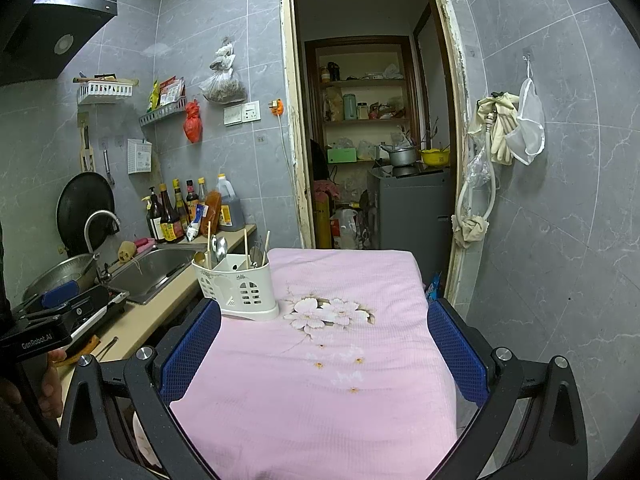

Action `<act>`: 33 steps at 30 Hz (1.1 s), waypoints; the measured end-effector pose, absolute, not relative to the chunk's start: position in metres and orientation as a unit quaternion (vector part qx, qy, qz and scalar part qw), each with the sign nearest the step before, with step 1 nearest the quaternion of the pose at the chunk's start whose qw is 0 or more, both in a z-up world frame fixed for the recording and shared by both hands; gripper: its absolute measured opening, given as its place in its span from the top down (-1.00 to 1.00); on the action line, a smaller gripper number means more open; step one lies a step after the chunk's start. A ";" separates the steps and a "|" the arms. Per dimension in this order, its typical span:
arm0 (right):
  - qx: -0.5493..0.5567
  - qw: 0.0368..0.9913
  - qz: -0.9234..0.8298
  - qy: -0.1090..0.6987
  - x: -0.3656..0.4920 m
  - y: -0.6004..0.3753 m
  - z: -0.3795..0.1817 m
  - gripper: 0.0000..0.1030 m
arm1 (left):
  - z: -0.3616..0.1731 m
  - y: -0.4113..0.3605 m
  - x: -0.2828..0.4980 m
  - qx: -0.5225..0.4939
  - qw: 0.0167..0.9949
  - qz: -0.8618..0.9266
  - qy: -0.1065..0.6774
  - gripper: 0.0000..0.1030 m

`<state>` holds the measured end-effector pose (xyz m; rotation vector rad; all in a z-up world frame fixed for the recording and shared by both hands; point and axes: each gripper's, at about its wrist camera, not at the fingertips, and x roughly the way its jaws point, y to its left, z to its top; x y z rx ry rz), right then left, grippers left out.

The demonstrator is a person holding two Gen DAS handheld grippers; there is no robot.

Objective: Organize utensils

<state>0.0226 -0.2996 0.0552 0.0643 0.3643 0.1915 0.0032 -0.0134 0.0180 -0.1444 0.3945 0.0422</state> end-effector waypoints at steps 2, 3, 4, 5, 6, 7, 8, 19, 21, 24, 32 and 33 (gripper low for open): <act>0.032 0.978 0.095 0.181 0.023 -0.299 0.055 -0.97 | 0.018 -0.014 0.003 -0.072 0.978 0.021 0.195 -0.98; 0.032 0.978 0.095 0.181 0.022 -0.299 0.055 -0.97 | 0.018 -0.014 0.003 -0.072 0.978 0.021 0.195 -0.98; 0.032 0.978 0.095 0.181 0.022 -0.299 0.055 -0.97 | 0.018 -0.014 0.004 -0.072 0.978 0.021 0.196 -0.98; 0.032 0.978 0.095 0.182 0.022 -0.299 0.055 -0.97 | 0.018 -0.013 0.003 -0.072 0.978 0.021 0.196 -0.98; 0.032 0.978 0.094 0.182 0.022 -0.299 0.056 -0.97 | 0.018 -0.014 0.003 -0.072 0.978 0.021 0.197 -0.98; 0.032 0.978 0.094 0.182 0.022 -0.299 0.056 -0.97 | 0.018 -0.014 0.003 -0.072 0.978 0.020 0.197 -0.98; 0.032 0.978 0.095 0.181 0.022 -0.299 0.056 -0.97 | 0.018 -0.014 0.003 -0.072 0.978 0.020 0.197 -0.98; 0.032 0.978 0.095 0.182 0.022 -0.298 0.056 -0.97 | 0.018 -0.014 0.003 -0.072 0.978 0.021 0.197 -0.98; 0.032 0.978 0.095 0.182 0.022 -0.298 0.057 -0.97 | 0.018 -0.012 0.003 -0.071 0.978 0.020 0.197 -0.98; 0.031 0.978 0.095 0.182 0.022 -0.298 0.057 -0.97 | 0.018 -0.012 0.004 -0.071 0.978 0.020 0.197 -0.98; 0.031 0.978 0.095 0.183 0.022 -0.298 0.056 -0.97 | 0.018 -0.012 0.003 -0.072 0.978 0.020 0.197 -0.98; 0.031 0.978 0.095 0.183 0.022 -0.298 0.056 -0.97 | 0.018 -0.012 0.004 -0.072 0.978 0.020 0.197 -0.98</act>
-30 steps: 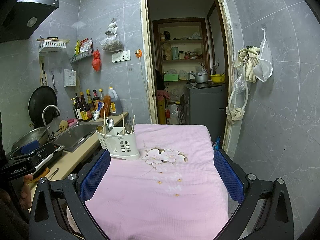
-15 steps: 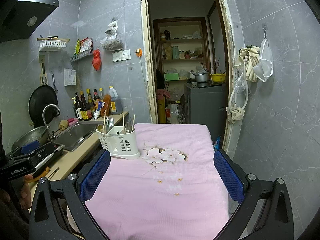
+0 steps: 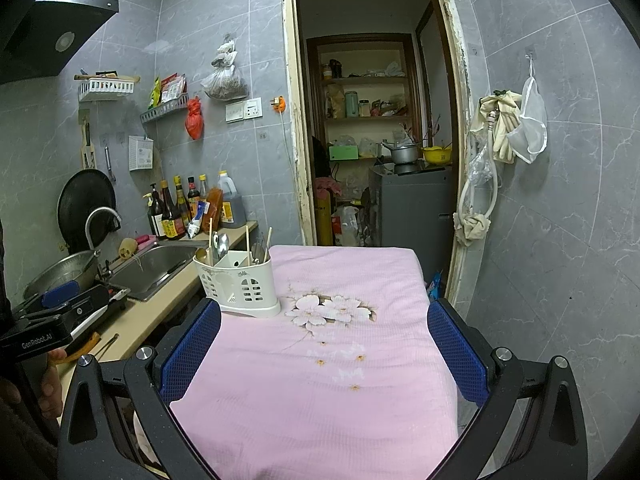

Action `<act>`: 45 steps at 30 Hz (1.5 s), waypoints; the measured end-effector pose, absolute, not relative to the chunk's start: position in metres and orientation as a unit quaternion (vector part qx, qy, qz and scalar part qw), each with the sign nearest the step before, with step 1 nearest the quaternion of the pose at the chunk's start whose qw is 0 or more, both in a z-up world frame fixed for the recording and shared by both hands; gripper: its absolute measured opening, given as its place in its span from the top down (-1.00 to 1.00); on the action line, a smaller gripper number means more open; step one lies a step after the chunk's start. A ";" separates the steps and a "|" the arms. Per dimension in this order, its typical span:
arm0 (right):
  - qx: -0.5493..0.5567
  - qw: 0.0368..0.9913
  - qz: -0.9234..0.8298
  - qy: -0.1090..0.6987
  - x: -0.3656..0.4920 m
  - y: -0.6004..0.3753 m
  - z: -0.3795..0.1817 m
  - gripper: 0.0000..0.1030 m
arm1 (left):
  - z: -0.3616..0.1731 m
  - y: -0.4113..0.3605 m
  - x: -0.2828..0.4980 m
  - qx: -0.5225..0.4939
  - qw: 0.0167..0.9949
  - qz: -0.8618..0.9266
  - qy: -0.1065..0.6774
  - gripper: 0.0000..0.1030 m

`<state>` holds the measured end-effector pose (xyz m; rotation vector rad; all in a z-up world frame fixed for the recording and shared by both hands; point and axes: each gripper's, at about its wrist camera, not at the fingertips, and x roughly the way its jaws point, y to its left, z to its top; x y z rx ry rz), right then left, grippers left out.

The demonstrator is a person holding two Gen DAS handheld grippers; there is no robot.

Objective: Organize utensils

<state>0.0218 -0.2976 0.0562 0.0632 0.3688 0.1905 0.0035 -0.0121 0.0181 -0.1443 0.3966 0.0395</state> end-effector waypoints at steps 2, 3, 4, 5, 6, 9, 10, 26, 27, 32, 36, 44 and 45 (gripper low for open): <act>0.031 0.978 0.095 0.183 0.022 -0.298 0.056 -0.97 | 0.018 -0.012 0.004 -0.072 0.978 0.020 0.197 -0.98; 0.031 0.978 0.095 0.184 0.022 -0.298 0.056 -0.97 | 0.018 -0.012 0.004 -0.072 0.978 0.020 0.197 -0.98; 0.031 0.978 0.095 0.184 0.022 -0.298 0.056 -0.97 | 0.018 -0.012 0.004 -0.072 0.977 0.020 0.197 -0.98; 0.031 0.978 0.095 0.184 0.022 -0.298 0.056 -0.97 | 0.018 -0.012 0.004 -0.072 0.977 0.020 0.198 -0.98; 0.031 0.978 0.095 0.184 0.022 -0.298 0.057 -0.97 | 0.018 -0.012 0.004 -0.072 0.977 0.020 0.198 -0.98; 0.031 0.978 0.095 0.184 0.022 -0.298 0.057 -0.97 | 0.018 -0.012 0.004 -0.072 0.977 0.020 0.198 -0.98; 0.031 0.978 0.095 0.185 0.022 -0.297 0.057 -0.97 | 0.018 -0.013 0.004 -0.072 0.977 0.020 0.198 -0.98; 0.030 0.978 0.095 0.185 0.022 -0.297 0.058 -0.97 | 0.017 -0.012 0.004 -0.072 0.977 0.020 0.199 -0.98; 0.030 0.978 0.095 0.186 0.022 -0.297 0.058 -0.97 | 0.017 -0.013 0.004 -0.073 0.977 0.020 0.200 -0.98; 0.030 0.977 0.095 0.187 0.022 -0.297 0.058 -0.97 | 0.015 -0.013 0.003 -0.073 0.977 0.021 0.197 -0.98; 0.029 0.977 0.095 0.188 0.022 -0.297 0.058 -0.97 | 0.009 -0.013 -0.001 -0.069 0.978 0.017 0.194 -0.98; 0.029 0.977 0.095 0.189 0.020 -0.297 0.057 -0.97 | 0.007 -0.016 -0.003 -0.063 0.978 0.013 0.198 -0.98; 0.029 0.977 0.095 0.189 0.021 -0.297 0.058 -0.97 | 0.007 -0.016 -0.003 -0.063 0.978 0.014 0.198 -0.98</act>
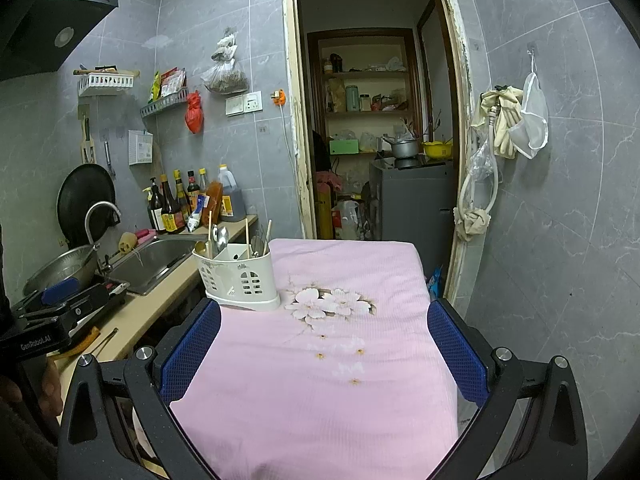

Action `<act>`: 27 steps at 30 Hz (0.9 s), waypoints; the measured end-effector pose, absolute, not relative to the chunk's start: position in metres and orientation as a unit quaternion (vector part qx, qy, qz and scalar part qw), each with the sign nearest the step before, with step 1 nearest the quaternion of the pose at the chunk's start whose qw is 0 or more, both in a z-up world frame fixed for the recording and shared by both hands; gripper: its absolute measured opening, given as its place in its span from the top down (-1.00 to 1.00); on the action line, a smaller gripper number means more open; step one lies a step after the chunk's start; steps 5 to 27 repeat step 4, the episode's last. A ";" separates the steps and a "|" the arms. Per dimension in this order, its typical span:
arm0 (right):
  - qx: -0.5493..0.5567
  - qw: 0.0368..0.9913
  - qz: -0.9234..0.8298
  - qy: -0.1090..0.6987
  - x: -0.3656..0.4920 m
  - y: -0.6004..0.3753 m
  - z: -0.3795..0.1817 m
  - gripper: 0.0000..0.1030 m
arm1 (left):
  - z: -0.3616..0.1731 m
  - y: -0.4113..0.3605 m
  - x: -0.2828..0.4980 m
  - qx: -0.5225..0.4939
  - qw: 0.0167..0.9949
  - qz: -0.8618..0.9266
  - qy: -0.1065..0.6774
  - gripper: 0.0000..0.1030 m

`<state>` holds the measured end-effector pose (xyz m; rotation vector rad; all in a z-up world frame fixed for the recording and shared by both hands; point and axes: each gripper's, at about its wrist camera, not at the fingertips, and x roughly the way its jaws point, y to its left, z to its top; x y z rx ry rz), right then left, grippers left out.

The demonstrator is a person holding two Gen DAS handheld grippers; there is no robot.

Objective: Organize utensils

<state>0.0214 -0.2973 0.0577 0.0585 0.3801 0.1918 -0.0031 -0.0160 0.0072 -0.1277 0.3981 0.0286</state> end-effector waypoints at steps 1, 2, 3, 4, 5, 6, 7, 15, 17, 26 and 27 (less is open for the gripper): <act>0.029 0.977 0.095 0.189 0.021 -0.297 0.058 -0.97 | 0.007 -0.016 -0.003 -0.064 0.978 0.014 0.197 -0.98; 0.028 0.977 0.096 0.189 0.020 -0.297 0.058 -0.97 | 0.007 -0.016 -0.003 -0.064 0.978 0.015 0.197 -0.98; 0.029 0.977 0.096 0.189 0.020 -0.297 0.057 -0.97 | 0.007 -0.016 -0.004 -0.064 0.978 0.015 0.197 -0.98; 0.029 0.977 0.095 0.189 0.021 -0.296 0.057 -0.97 | 0.008 -0.015 -0.002 -0.064 0.978 0.015 0.197 -0.98; 0.029 0.977 0.095 0.189 0.021 -0.296 0.057 -0.97 | 0.008 -0.015 -0.002 -0.064 0.978 0.015 0.197 -0.98; 0.029 0.977 0.095 0.189 0.021 -0.296 0.057 -0.97 | 0.008 -0.015 -0.002 -0.064 0.978 0.015 0.197 -0.98; 0.029 0.977 0.095 0.189 0.021 -0.296 0.057 -0.97 | 0.008 -0.015 -0.002 -0.064 0.978 0.015 0.197 -0.98; 0.029 0.977 0.095 0.189 0.021 -0.296 0.057 -0.97 | 0.008 -0.015 -0.002 -0.064 0.978 0.015 0.197 -0.98; 0.029 0.977 0.095 0.189 0.021 -0.296 0.057 -0.97 | 0.008 -0.015 -0.002 -0.064 0.978 0.015 0.197 -0.98; 0.029 0.977 0.095 0.189 0.021 -0.296 0.057 -0.97 | 0.008 -0.015 -0.002 -0.064 0.978 0.015 0.197 -0.98; 0.029 0.977 0.095 0.189 0.021 -0.296 0.057 -0.97 | 0.008 -0.015 -0.002 -0.064 0.978 0.015 0.197 -0.98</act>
